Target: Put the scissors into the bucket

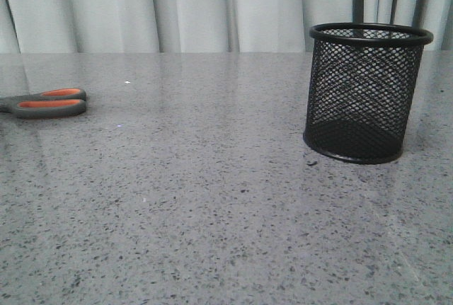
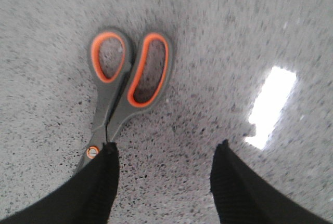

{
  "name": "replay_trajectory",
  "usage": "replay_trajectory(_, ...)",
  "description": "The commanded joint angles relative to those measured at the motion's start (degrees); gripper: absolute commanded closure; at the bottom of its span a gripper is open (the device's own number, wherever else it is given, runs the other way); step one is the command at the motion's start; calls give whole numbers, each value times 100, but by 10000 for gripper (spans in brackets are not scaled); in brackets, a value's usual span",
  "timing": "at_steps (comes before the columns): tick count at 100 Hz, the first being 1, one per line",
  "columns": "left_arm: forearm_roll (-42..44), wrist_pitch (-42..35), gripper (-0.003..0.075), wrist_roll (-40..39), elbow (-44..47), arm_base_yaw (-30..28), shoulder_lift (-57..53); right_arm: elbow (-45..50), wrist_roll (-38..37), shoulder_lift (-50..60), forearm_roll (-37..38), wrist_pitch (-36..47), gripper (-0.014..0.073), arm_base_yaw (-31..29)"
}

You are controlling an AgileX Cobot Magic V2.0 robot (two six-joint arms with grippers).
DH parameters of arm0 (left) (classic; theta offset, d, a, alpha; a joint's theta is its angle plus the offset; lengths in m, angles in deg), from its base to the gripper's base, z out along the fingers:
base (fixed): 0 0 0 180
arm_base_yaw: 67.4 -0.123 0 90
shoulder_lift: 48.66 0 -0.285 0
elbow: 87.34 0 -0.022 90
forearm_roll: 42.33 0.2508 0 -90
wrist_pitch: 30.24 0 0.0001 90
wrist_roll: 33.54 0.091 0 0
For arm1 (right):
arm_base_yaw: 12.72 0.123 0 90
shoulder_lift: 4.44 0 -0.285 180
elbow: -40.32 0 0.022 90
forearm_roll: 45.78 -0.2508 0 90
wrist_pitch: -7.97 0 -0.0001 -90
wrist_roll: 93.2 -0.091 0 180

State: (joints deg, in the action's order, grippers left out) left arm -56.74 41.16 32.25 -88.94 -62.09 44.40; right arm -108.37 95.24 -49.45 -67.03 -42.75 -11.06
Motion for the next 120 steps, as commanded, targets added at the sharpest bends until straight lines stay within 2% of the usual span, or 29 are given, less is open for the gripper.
replay_trajectory(1, 91, 55, 352, 286, -204, 46, 20, -198, 139, -49, -102, 280, 151, -33)
replay_trajectory(28, 198, -436, 352, 559, -303, 46, 411, -198, 138, -49, -102, 280, 151, -33)
replay_trajectory(54, 249, -358, 352, 572, -831, 46, 935, -198, 199, -49, -102, 280, 151, -33)
replay_trajectory(72, 577, -223, 352, 596, -870, 46, 1289, -198, 250, -49, -102, 238, 151, -33)
replay_trajectory(120, 496, -331, 352, 846, -906, 46, 1623, -198, 279, -57, -102, 238, 151, -33)
